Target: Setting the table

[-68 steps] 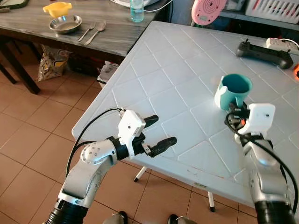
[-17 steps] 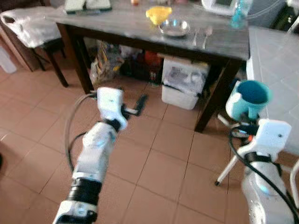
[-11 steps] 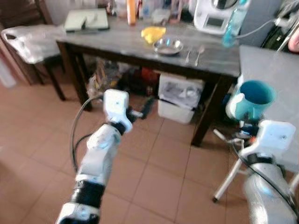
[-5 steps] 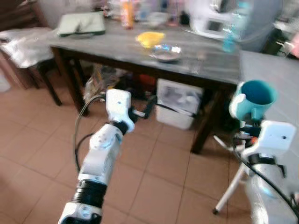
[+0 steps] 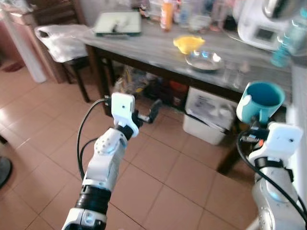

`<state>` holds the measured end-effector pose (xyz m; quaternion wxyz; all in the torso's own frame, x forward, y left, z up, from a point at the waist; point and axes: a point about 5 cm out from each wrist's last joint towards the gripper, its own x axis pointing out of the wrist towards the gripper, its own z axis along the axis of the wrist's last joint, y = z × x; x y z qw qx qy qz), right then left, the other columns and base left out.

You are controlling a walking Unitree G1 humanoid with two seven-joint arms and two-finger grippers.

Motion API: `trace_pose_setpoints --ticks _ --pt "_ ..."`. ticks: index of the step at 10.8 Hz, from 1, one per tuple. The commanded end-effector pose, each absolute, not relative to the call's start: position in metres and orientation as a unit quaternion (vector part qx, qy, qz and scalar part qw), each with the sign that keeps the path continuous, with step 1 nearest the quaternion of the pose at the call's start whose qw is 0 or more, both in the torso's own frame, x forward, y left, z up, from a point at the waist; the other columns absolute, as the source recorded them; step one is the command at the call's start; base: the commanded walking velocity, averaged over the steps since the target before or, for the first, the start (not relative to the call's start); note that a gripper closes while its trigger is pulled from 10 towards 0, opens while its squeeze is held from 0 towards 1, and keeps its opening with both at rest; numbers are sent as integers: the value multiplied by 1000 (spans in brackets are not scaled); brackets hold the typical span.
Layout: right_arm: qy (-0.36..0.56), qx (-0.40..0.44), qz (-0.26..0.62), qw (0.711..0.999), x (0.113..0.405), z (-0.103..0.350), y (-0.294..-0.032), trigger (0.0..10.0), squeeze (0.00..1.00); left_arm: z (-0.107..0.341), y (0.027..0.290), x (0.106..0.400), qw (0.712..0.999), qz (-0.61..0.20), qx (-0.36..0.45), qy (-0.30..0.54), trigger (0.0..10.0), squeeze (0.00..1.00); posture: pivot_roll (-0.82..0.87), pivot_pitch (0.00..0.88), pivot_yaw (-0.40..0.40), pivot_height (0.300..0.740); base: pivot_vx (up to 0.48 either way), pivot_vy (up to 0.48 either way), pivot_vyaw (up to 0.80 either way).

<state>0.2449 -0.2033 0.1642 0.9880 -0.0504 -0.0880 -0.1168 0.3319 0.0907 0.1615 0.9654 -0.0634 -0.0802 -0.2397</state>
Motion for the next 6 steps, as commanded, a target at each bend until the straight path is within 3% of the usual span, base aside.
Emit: trace_pose_setpoints --ticks 1,3,6 --pt "-98 -51 -111 988 245 168 -200 10000 0 163 96 332 966 -236 -60 -83 10000 0 99 105 -29 740 349 0 0" --pt "-95 -43 -113 988 245 167 -200 10000 0 163 94 332 966 -239 -59 -83 10000 0 100 104 -30 740 349 0 0" --pt "-94 -43 -113 988 245 167 -200 10000 0 162 92 331 965 -243 -61 -82 10000 0 96 104 -30 740 351 0 -710"
